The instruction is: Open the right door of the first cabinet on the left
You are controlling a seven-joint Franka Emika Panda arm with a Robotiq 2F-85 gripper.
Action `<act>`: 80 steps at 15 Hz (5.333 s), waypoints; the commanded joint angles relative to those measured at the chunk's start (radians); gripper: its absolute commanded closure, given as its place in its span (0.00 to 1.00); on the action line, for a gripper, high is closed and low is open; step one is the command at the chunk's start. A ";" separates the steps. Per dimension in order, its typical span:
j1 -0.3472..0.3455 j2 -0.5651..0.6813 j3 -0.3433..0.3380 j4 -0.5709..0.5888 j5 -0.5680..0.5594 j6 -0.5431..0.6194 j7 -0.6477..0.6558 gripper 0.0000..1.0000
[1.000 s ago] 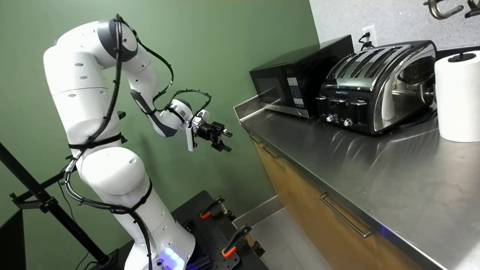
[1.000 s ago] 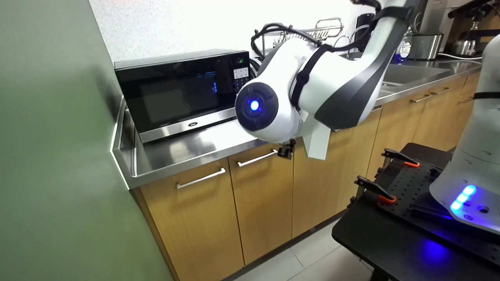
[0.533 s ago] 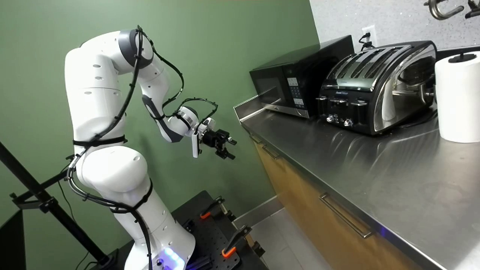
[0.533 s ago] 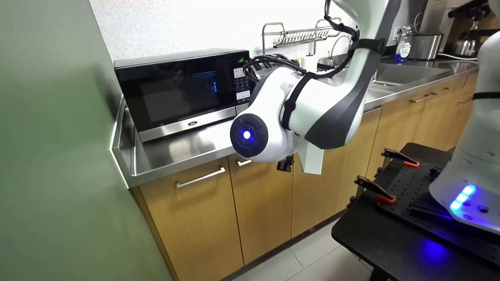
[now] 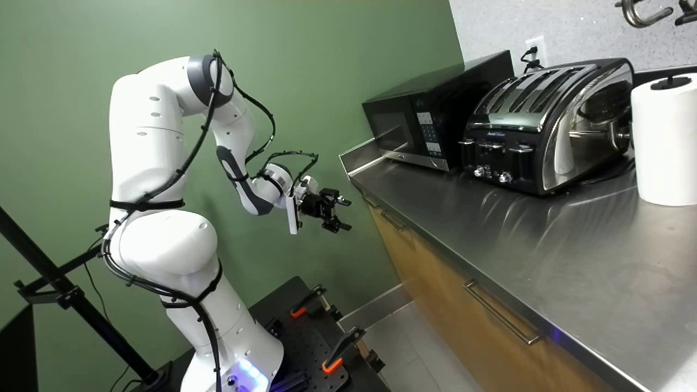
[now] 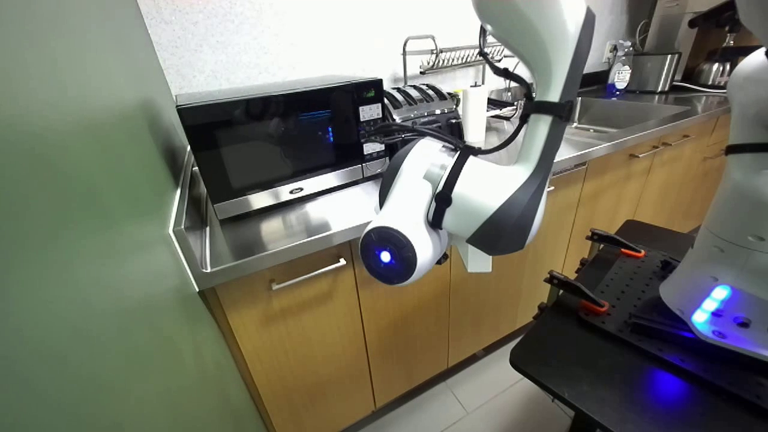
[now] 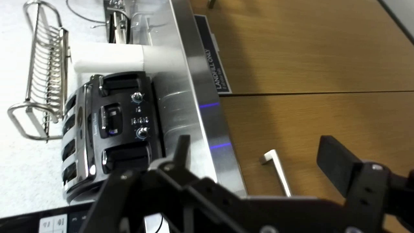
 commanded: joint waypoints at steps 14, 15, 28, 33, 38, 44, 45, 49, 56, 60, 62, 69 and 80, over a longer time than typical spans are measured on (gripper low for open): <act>0.016 0.320 -0.025 0.187 -0.451 -0.086 -0.006 0.00; 0.016 0.320 -0.025 0.189 -0.451 -0.086 -0.006 0.00; 0.078 0.545 -0.076 0.375 -0.634 -0.277 -0.068 0.00; 0.057 0.596 -0.085 0.419 -0.703 -0.268 -0.056 0.00; 0.038 0.620 -0.080 0.450 -0.738 -0.259 -0.052 0.51; 0.027 0.623 -0.073 0.453 -0.754 -0.254 -0.040 0.97; 0.025 0.618 -0.069 0.443 -0.754 -0.249 -0.032 1.00; 0.022 0.573 -0.051 0.360 -0.764 -0.245 0.077 0.96; 0.010 0.481 0.000 0.147 -0.840 -0.270 0.216 0.97; -0.018 0.428 0.047 0.025 -0.837 -0.267 0.233 0.97; -0.031 0.401 0.076 -0.036 -0.813 -0.277 0.231 0.97; -0.084 0.327 0.186 -0.202 -0.589 -0.307 0.244 0.97; -0.263 -0.057 0.496 -0.367 0.071 -0.276 0.165 0.01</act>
